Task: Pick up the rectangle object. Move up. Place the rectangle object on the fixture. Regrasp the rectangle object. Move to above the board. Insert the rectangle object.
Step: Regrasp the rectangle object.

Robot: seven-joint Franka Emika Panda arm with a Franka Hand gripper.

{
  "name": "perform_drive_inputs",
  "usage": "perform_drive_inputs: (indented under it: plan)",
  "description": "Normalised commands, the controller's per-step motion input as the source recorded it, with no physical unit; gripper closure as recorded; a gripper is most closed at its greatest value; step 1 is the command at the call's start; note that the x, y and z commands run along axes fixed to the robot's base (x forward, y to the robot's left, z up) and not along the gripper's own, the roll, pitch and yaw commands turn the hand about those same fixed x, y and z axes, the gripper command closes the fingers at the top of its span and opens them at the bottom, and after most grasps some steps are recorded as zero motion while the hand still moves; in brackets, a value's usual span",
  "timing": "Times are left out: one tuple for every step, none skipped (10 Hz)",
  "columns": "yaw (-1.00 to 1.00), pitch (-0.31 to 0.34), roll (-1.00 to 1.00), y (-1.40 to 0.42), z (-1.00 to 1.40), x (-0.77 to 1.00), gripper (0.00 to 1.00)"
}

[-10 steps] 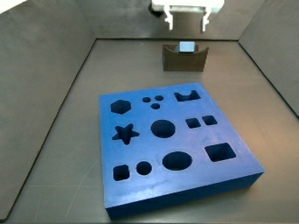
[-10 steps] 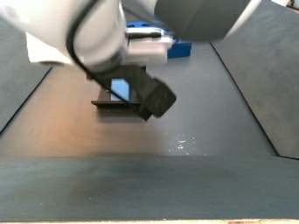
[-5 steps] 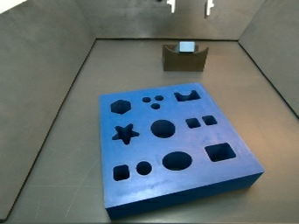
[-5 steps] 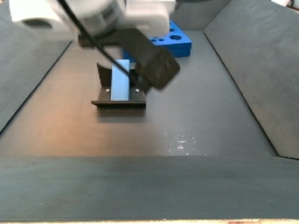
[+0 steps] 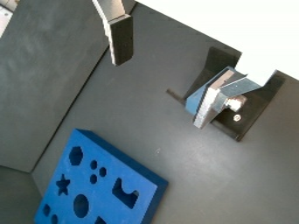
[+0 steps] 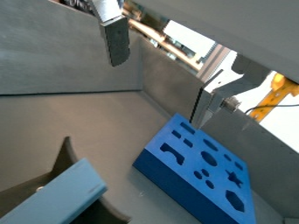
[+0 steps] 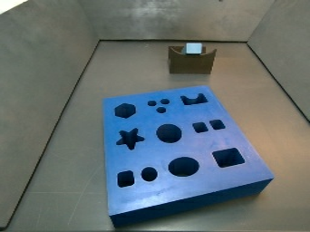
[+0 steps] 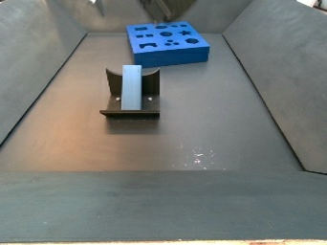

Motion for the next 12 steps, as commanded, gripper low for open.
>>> perform_drive_inputs:
  plan:
    - [0.02, 0.017, 1.0, -0.27, 0.05, -0.04, 0.0]
    - [0.02, 0.015, 1.0, -0.14, 0.04, -0.04, 0.0]
    - [0.02, 0.01, 1.0, -0.01, 0.02, -0.05, 0.0]
    - [0.02, 0.007, 1.0, -0.02, 0.01, -0.04, 0.0]
    - [0.02, 0.004, 1.0, -0.04, 0.01, -0.04, 0.0]
    - [0.02, 0.0, 1.0, -0.04, 0.02, -0.04, 0.0]
    - [0.02, -0.006, 1.0, -0.03, 0.02, -0.05, 0.0]
    - [0.02, -0.011, 1.0, -0.03, 0.02, -0.05, 0.0]
    - [0.02, -0.014, 1.0, -0.03, 0.01, -0.04, 0.0]
    - [0.02, -0.022, 1.0, -0.03, 0.01, -0.04, 0.0]
    - [0.02, -0.025, 1.0, -0.03, 0.01, -0.04, 0.0]
    - [0.02, -0.032, 1.0, -0.02, 0.01, -0.04, 0.0]
